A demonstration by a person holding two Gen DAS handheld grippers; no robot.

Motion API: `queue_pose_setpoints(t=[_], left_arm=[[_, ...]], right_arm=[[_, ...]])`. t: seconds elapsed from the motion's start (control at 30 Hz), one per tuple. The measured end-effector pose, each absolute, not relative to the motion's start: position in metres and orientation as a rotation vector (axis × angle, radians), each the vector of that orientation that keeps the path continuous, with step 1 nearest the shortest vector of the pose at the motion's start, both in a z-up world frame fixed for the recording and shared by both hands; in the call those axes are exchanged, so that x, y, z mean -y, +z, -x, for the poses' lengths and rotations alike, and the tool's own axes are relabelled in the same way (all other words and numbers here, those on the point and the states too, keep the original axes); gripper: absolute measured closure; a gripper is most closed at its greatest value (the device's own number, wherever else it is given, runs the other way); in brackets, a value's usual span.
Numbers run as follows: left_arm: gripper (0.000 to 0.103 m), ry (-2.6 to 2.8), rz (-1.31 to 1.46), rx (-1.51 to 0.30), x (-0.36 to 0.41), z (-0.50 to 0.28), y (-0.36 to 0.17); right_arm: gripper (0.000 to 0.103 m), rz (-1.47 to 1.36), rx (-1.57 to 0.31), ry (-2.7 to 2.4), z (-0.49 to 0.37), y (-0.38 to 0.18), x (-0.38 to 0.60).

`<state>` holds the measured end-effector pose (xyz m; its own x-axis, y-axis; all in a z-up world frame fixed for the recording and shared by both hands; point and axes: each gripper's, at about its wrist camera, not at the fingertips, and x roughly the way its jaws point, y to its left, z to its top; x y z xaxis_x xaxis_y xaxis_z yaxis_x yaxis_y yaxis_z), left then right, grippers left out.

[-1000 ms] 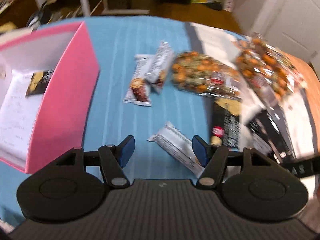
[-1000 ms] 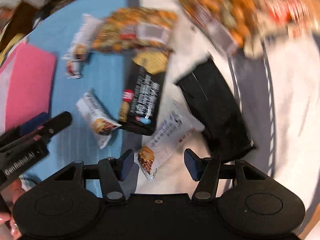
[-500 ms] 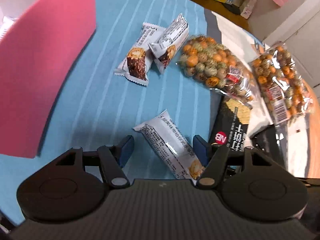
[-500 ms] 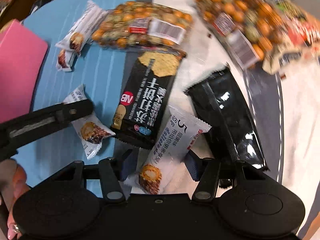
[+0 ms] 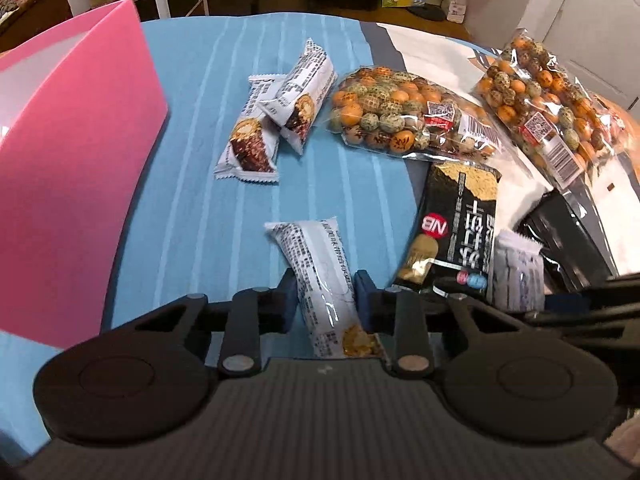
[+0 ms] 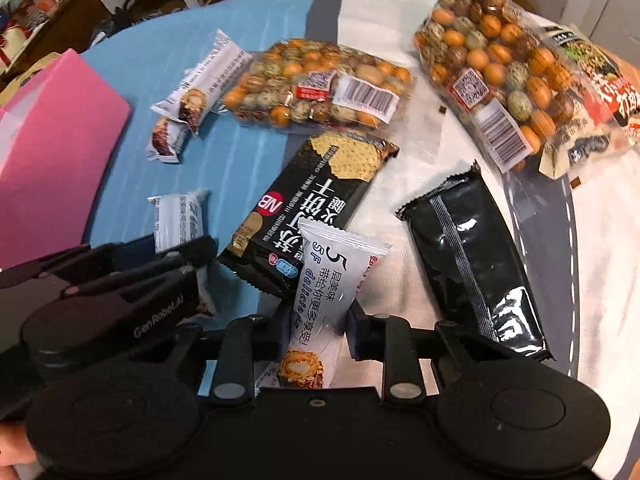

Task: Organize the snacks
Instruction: 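Grasp the white-wrapped snack bar with the left tool, then carry the white snack bar with the left tool over the pink box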

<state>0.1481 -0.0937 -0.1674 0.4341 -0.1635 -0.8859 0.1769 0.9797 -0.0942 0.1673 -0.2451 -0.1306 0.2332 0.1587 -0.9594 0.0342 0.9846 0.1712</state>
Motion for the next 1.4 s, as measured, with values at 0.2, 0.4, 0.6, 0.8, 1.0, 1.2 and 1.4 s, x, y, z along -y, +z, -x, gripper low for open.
queue_pose_setpoints(t=[0.2,0.4,0.6,0.8,1.0,1.2,1.4], left_arm=[[0.076,-0.209,0.002,-1.072,0.083,-0.136,-0.155],[0.076,-0.206,-0.033,-1.007,0.074,-0.115,-0.136],[0.076,-0.232,-0.047,-0.962,0.068,-0.097,-0.114],[0.076,-0.244,-0.046,-0.974,0.063,-0.079,-0.099],[0.076,-0.229,-0.024,-1.054,0.049,-0.061,-0.083],[0.076,-0.247,-0.01,-1.066,0.026,-0.039,-0.066],[0.076,-0.263,0.014,-1.035,0.004,-0.029,-0.037]], right_arm=[[0.072,-0.175,-1.274,0.124,-0.158,-0.112,0.245],[0.072,-0.163,-1.22,0.141,-0.153,-0.101,0.242],[0.072,-0.19,-1.165,0.193,-0.143,-0.091,0.241],[0.072,-0.312,-1.148,0.237,-0.133,-0.08,0.255],[0.072,-0.258,-1.093,0.233,-0.118,-0.062,0.242],[0.072,-0.249,-1.056,0.287,-0.098,-0.044,0.227],[0.072,-0.178,-1.005,0.362,-0.082,-0.015,0.204]])
